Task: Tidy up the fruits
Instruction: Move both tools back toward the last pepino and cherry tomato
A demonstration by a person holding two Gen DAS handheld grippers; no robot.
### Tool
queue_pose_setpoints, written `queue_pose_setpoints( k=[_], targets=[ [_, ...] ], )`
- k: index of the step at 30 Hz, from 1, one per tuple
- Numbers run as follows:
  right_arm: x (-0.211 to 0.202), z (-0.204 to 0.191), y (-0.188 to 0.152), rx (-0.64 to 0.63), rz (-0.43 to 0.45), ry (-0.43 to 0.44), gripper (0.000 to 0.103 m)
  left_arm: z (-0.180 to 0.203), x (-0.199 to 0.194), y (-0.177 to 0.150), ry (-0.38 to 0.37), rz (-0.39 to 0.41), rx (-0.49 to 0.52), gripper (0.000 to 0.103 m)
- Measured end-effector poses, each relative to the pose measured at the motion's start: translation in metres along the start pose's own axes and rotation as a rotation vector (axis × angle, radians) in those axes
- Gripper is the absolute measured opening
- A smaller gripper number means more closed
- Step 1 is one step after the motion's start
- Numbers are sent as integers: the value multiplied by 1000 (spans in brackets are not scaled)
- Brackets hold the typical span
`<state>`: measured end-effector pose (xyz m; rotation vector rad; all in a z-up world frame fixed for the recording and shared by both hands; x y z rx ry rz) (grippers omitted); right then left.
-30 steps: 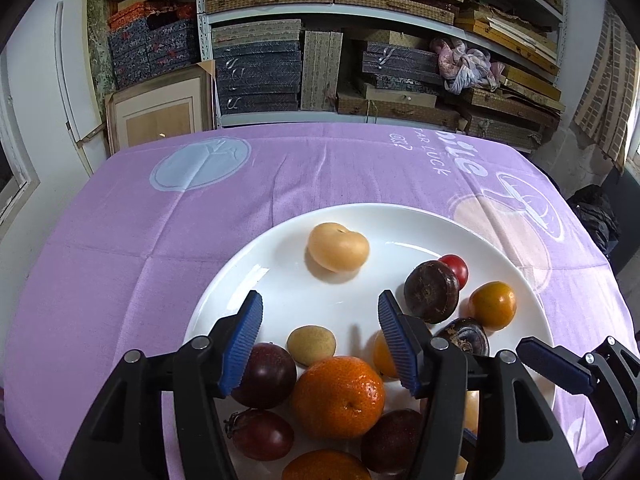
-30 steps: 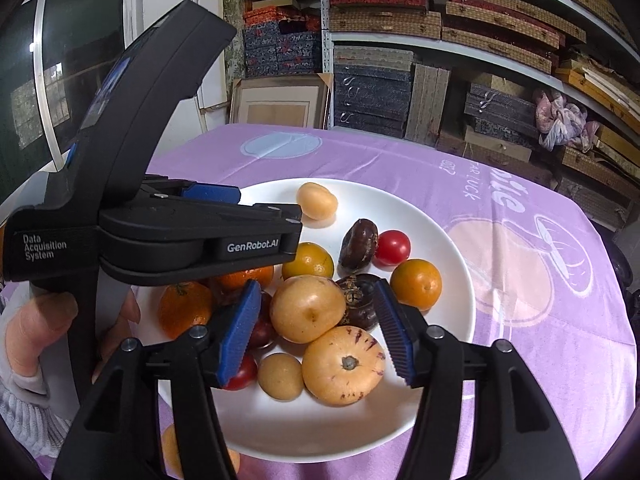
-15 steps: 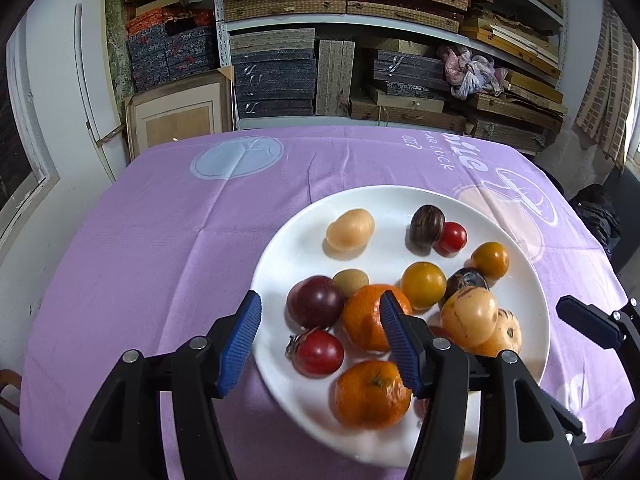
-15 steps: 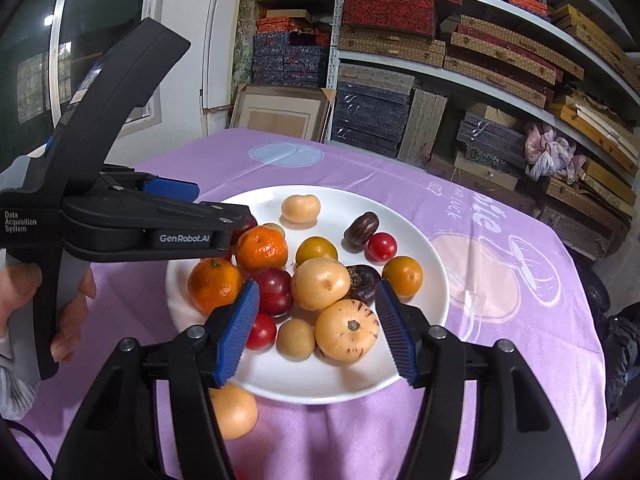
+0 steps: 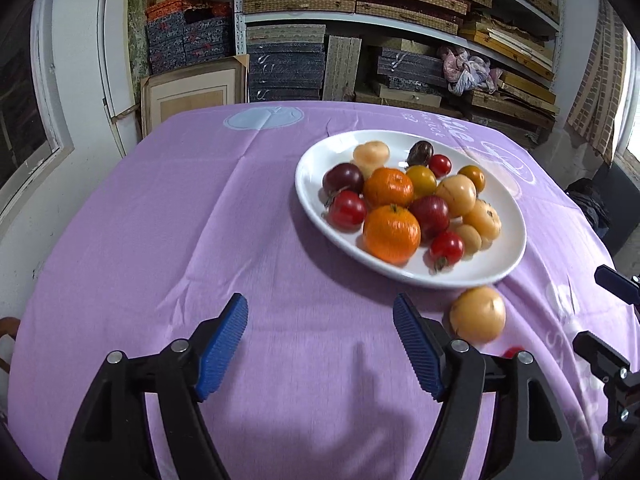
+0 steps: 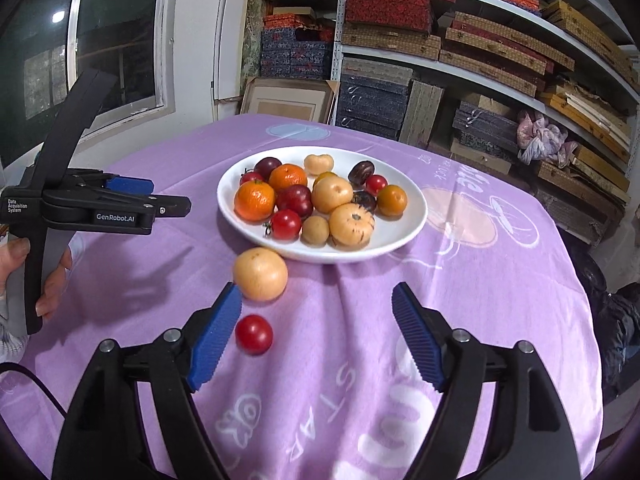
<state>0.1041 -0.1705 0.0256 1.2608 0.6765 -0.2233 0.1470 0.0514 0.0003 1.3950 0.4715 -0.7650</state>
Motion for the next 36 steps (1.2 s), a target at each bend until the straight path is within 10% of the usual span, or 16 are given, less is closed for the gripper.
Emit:
queue_pose_setpoints(
  k=[3,17,26,36],
  targets=[
    [-16,3,-22,27,20,19,93,3,-3,-27,-15,-28,1,83],
    [-26,1,-39,91,-18,137,98,68,14,-28,-18,-52,156,93],
    [-8,-33,-15,-20,-70,238,98,28,4,-47,37,-53,121,96],
    [41,-17,-17,-43,-177,4,98,-18,2,-48,-82,-76,-122,97]
  ],
)
Point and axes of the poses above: each gripper's, at about its wrist camera, not at the fingertips, and x roughly the way its jaws point, z to its right, y to its top, the point moved 6 cm from there along x, roughly the way its jaws point, and after that the axes turned 9 degrees about -y, right-handed, at the moved point
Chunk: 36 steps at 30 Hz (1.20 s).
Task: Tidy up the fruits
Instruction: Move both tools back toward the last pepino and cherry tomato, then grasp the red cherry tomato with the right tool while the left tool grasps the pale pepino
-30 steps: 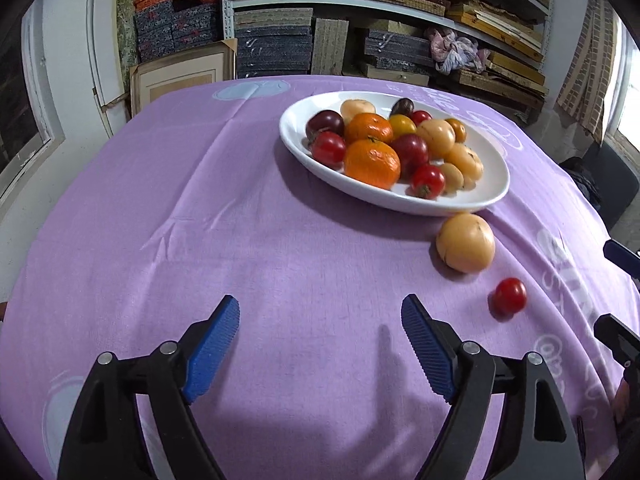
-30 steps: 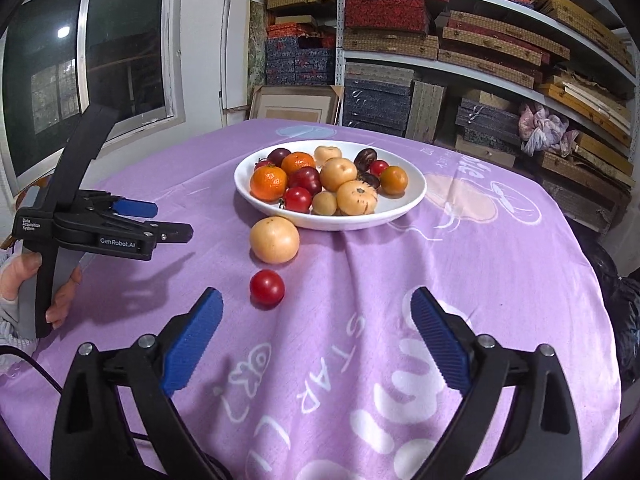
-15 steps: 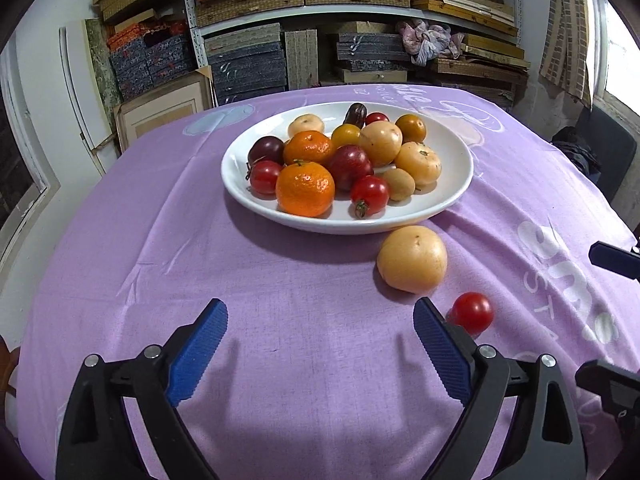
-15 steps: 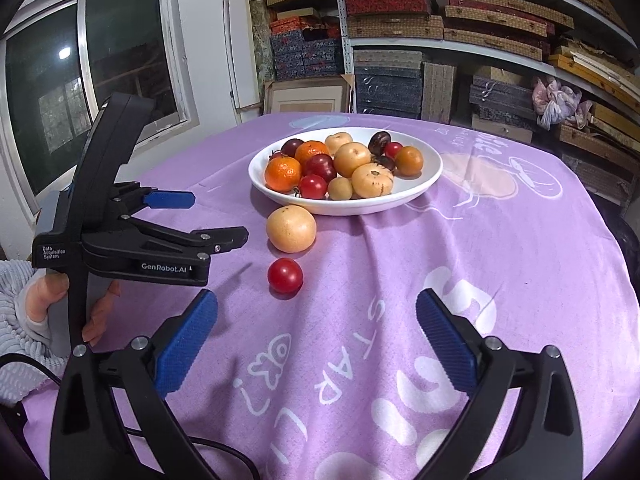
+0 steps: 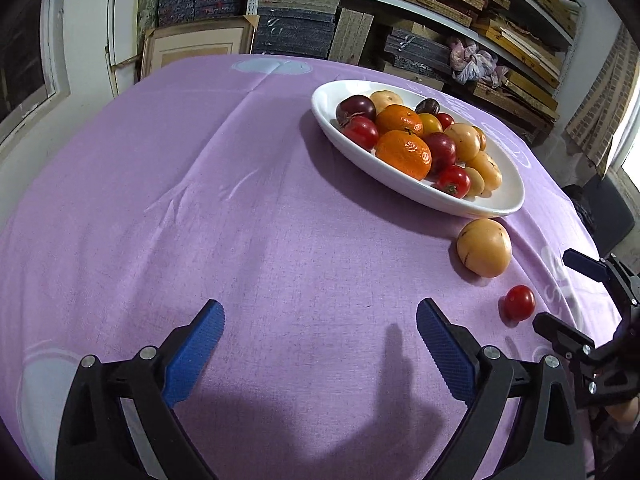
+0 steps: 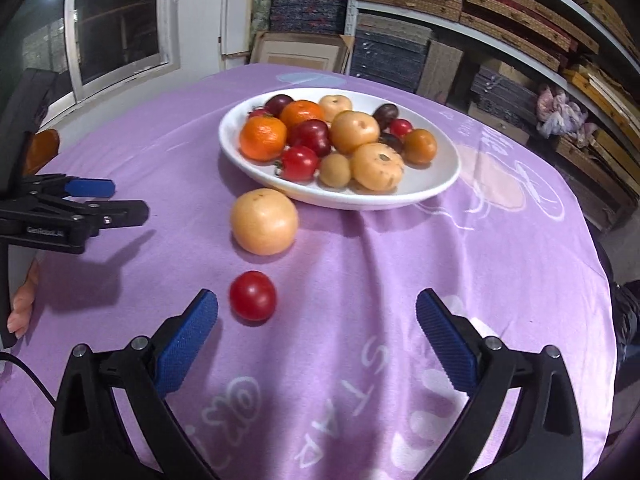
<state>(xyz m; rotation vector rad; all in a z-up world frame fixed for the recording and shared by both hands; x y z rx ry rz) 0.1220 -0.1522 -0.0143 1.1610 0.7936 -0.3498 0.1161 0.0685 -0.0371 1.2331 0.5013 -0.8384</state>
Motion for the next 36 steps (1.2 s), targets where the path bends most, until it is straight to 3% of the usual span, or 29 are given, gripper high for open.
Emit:
queue_pose_setpoints(
  k=[5,8,11,12,18,21,24,26,27,32,36],
  targets=[
    [0,32,-4,83,11,-66,98,1,-1,-2,-2,2,4,97],
    [-9,14,-1,73,39,53,98,3,0,-2,3,-2,8,98],
    [6,-15,-3,-73,-5,-30,98,3,0,-3,9,1,10,98],
    [12,-16,-3,-76,-36,-38,97,3,0,-2,11,3,9,97],
    [12,27,2,33,-26,-113,97,4,0,-2,17,-1,20,97],
    [0,32,4,80,17,-14,97,6,0,-2,25,-1,34,98],
    [0,13,3,33,9,71,97,9,1,-2,37,0,51,98],
    [4,2,3,13,-2,100,84,10,1,-2,43,2,58,98],
    [7,-2,4,2,-11,114,71,10,1,-2,44,1,61,98],
    [16,-10,9,-7,-24,146,70,10,2,-2,43,-2,59,98],
    [21,-13,11,-19,-33,157,58,10,3,-1,43,-7,60,98]
  ],
)
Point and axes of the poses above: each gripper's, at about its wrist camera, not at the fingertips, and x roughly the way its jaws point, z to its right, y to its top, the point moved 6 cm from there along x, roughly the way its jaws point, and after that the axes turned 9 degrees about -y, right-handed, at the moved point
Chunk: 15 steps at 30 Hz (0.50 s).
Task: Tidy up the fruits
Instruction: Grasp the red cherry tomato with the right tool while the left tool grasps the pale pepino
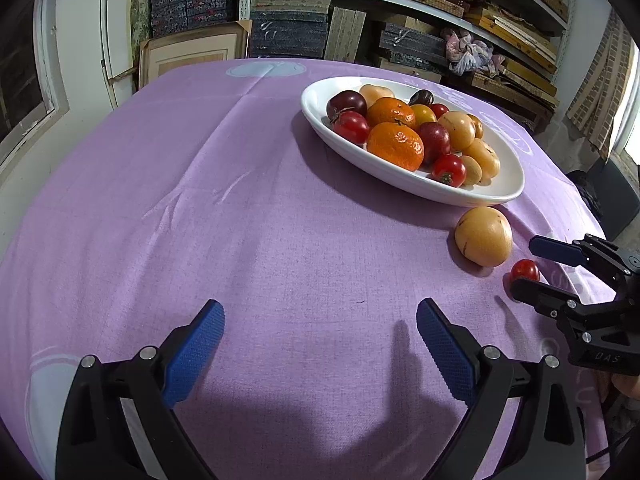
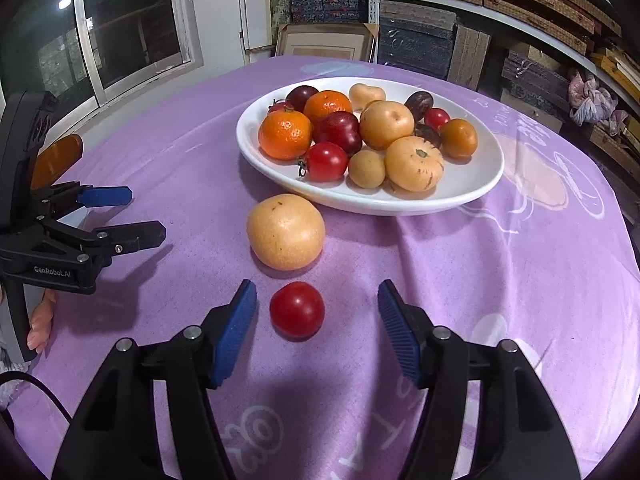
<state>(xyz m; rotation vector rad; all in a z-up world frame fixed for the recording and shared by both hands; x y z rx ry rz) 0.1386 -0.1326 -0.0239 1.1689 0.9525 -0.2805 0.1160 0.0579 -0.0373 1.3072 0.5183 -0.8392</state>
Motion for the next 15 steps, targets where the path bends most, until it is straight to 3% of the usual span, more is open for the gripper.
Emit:
queue_pose_setpoints(
  k=[3,9,15],
  targets=[
    [5,-4,1,-20,-14,5,45,0,0,0,0,-1,0,98],
    [8,-7,-1,-32,-26,-3,29,1,3,-1,0,-7,4,98],
    [1,2,-4,-10,-16,-7,26,1,5,0,-4,-10,0,98]
  ],
)
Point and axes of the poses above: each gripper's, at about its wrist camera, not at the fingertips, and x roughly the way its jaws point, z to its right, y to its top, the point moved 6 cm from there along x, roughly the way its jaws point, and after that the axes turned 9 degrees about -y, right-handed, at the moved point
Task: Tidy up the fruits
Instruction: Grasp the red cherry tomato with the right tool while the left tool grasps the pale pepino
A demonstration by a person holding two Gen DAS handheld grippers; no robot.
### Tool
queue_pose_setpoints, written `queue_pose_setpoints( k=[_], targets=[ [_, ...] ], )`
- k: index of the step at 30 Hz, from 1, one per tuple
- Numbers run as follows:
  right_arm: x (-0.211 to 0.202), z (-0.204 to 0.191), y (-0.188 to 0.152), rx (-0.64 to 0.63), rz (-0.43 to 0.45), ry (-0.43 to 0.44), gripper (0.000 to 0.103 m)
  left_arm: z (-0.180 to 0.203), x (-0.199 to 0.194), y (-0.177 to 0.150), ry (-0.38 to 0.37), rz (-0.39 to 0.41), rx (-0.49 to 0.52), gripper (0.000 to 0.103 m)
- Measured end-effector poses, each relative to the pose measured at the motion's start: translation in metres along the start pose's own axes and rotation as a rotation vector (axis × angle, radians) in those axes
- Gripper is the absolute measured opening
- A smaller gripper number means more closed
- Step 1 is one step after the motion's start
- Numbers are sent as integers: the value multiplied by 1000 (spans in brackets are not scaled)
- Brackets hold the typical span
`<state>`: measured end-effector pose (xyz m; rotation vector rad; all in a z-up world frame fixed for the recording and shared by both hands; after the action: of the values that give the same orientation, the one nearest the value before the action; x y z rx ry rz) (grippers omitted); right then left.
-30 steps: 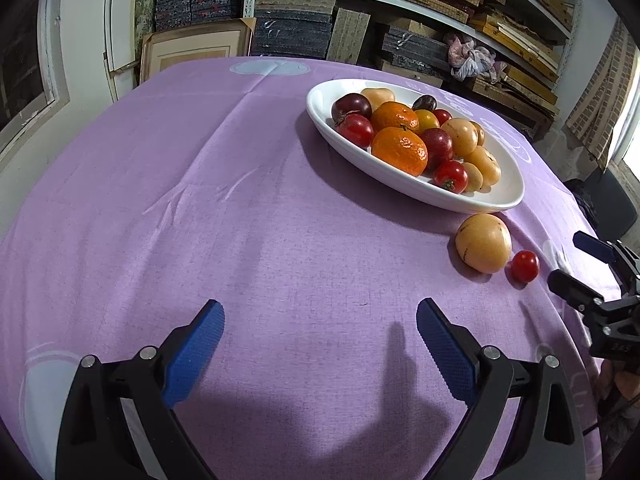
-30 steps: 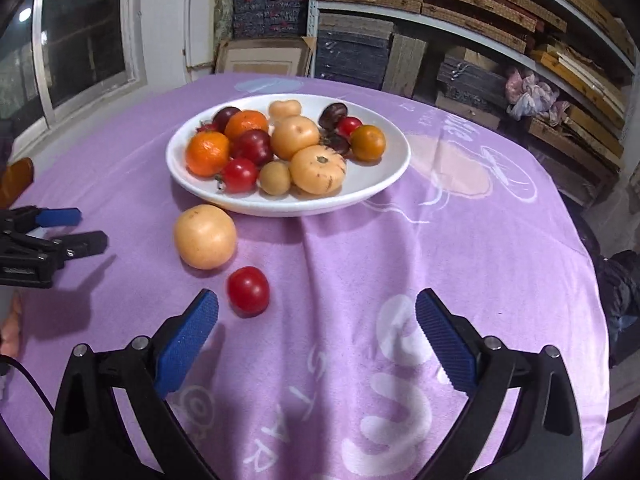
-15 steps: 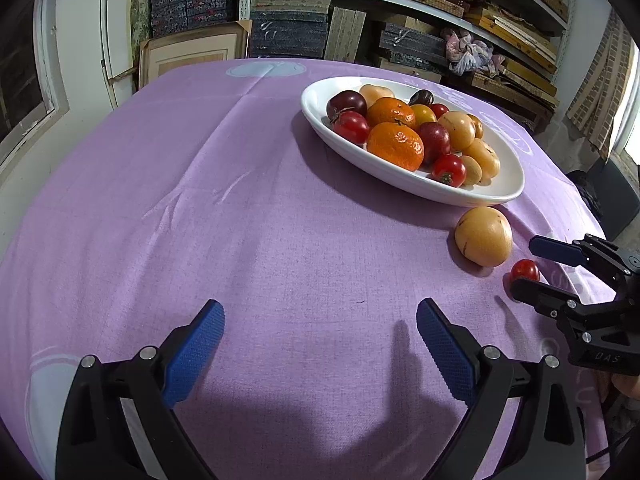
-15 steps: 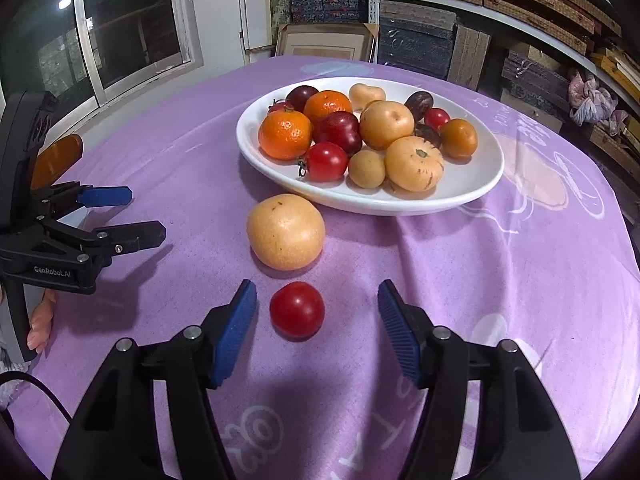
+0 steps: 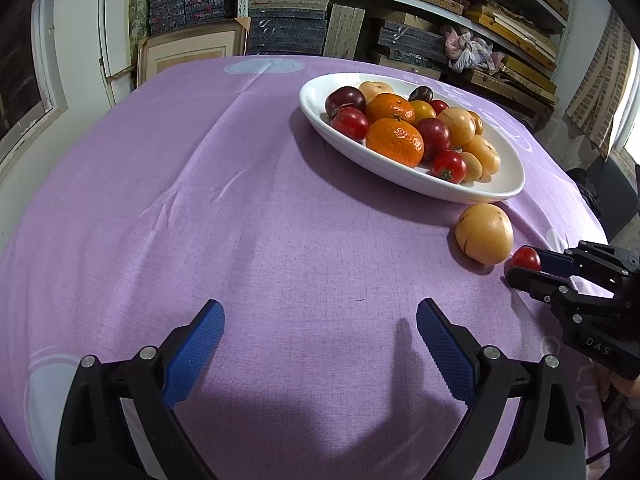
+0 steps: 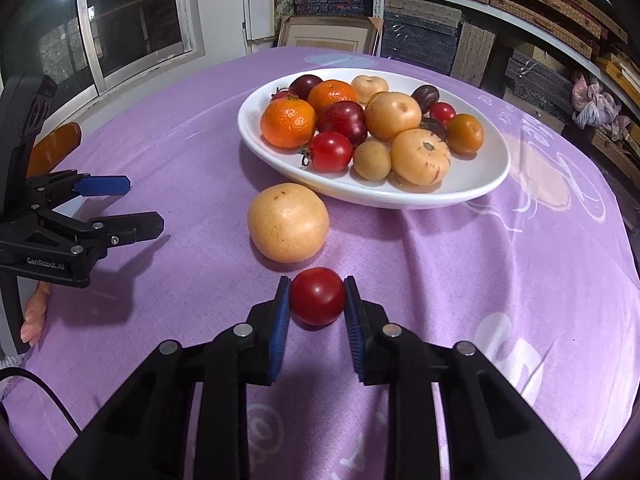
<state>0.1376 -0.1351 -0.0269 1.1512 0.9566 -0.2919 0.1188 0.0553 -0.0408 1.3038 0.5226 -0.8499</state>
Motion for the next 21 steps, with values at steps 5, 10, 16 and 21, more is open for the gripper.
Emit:
queue_pose_setpoints(
  k=[5,10,16,21],
  targets=[
    [-34,39,-24,87,40,-45,26,3,-1,0,-2,8,13,98],
    [-59,74,-49,177,88,-90,26,34,-5,9,-93,52,20,98],
    [-66,77,-49,184,107,-60,26,96,28,12,-31,5,190,97],
    [-69,76,-49,204,115,-45,26,116,44,25,-14,25,201,96]
  ],
)
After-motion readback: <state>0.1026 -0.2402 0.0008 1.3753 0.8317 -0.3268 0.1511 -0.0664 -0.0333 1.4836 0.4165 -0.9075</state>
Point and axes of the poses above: each gripper's, at about its wrist camera, not at the fingertips, and x roughly the way its jaws point, z to its right, y to its top, the point moved 6 cm from there along x, roughly the way its jaws point, and after that the axes turned 9 degrees about -y, right-handed, at the moved point
